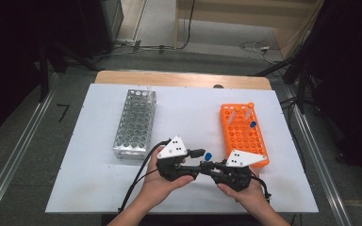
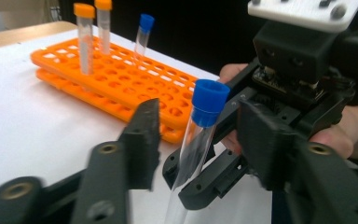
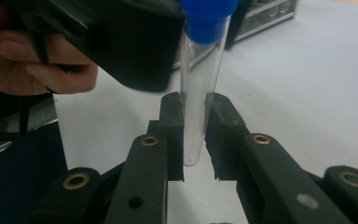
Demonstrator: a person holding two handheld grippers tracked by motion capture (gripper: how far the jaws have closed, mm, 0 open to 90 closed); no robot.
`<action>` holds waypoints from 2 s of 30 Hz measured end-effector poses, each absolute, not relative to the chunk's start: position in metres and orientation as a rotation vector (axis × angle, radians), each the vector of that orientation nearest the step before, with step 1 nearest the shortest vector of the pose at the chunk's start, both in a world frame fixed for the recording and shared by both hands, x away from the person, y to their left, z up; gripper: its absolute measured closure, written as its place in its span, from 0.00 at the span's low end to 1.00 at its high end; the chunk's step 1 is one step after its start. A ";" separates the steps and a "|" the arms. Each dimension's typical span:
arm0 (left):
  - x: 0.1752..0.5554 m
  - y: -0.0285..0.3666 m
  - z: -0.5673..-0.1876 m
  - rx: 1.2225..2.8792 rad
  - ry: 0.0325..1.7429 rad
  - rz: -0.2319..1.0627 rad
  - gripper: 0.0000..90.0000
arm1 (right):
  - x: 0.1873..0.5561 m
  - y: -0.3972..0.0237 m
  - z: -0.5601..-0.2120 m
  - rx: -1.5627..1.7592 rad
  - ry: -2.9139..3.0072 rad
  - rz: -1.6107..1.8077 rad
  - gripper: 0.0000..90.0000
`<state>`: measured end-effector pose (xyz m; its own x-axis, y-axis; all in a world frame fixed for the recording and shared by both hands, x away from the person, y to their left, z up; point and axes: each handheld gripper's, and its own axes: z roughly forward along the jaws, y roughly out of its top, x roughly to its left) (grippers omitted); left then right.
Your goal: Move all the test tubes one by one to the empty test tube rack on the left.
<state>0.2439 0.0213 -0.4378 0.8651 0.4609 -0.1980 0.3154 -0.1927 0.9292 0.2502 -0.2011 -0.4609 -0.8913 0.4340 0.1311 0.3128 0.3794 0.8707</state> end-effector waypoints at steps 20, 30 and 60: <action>0.244 0.025 -0.438 1.807 0.565 0.186 0.85 | 0.250 -0.201 -0.461 0.630 2.553 1.563 0.78; 0.249 0.045 -0.432 1.769 0.611 0.211 0.85 | 0.250 -0.217 -0.455 0.665 2.488 1.581 0.30; 0.270 0.123 -0.411 1.657 0.797 0.390 0.85 | 0.268 -0.291 -0.454 0.819 2.407 1.512 0.00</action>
